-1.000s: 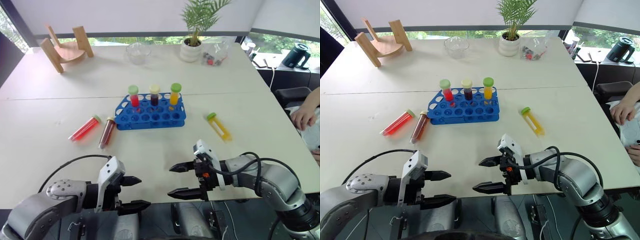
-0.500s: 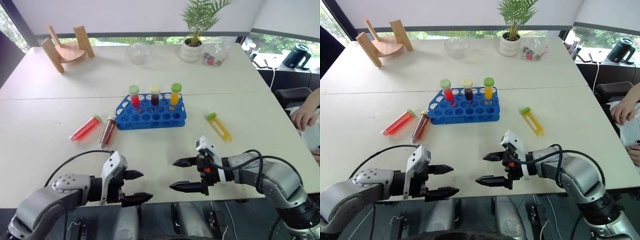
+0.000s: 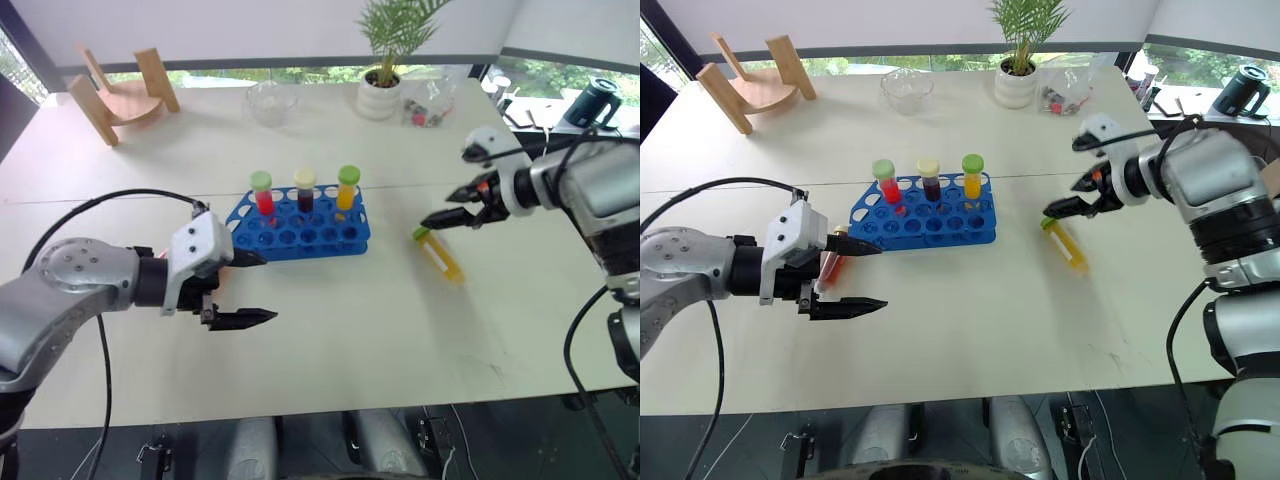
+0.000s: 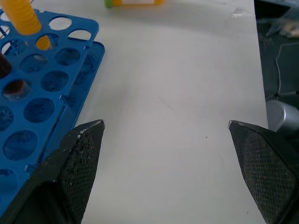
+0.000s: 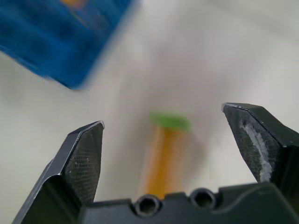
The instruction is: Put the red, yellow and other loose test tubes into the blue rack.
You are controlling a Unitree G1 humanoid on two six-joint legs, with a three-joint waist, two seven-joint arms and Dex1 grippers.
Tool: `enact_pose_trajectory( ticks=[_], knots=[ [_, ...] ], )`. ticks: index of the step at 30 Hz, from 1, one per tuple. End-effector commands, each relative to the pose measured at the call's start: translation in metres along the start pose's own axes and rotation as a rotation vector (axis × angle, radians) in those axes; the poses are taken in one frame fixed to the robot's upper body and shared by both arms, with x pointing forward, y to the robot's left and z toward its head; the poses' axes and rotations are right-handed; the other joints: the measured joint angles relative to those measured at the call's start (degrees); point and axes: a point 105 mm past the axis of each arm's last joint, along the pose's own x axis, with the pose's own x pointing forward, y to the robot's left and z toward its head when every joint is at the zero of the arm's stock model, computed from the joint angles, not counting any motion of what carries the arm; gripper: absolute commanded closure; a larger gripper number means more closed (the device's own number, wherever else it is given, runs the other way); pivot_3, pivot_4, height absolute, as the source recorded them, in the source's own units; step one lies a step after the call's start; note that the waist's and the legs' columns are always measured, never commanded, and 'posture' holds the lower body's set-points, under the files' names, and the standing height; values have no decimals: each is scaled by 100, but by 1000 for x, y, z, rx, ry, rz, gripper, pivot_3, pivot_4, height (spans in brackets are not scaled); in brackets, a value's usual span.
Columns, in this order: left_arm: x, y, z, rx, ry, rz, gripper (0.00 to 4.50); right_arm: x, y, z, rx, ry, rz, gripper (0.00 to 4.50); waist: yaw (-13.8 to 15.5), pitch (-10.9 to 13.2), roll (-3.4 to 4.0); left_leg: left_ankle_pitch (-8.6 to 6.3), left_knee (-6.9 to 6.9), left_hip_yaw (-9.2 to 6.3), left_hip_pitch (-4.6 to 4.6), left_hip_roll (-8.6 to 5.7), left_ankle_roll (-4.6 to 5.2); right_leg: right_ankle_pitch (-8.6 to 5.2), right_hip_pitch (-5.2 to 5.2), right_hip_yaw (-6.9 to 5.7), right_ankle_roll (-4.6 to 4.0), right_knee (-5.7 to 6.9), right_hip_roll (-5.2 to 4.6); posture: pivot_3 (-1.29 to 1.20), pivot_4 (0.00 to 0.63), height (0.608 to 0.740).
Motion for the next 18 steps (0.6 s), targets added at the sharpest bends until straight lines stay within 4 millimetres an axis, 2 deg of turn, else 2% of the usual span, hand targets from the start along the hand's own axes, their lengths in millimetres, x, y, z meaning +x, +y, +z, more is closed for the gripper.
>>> enact_pose_trajectory(
  ticks=[1,9,12,17,18],
  knots=[
    [-1,-3,12,81,-5,11,142,-1,-9,3,-17,56,-5,0,-5,3,5,1,5,0,-21,1,-2,1,-20,0,1,5,0,0,150,740],
    [15,-11,7,42,-32,20,142,33,-4,-7,-34,178,52,0,0,3,6,5,16,-1,-29,0,-9,4,-24,0,3,13,0,0,150,740],
    [18,-10,4,37,-32,30,0,42,-3,-19,-97,248,70,890,-1,0,0,6,23,-3,-2,-1,-10,7,7,-1,8,11,0,0,150,740],
    [17,-11,0,28,-23,43,0,41,-8,-36,-130,325,88,3538,6,-1,0,7,21,-5,29,-2,-13,9,39,-1,10,12,0,0,150,740],
    [17,-12,-1,27,-20,46,0,40,-8,-39,-129,334,90,3723,8,-1,0,7,18,-5,33,-2,-13,9,41,-1,10,12,0,0,150,740]
  ],
)
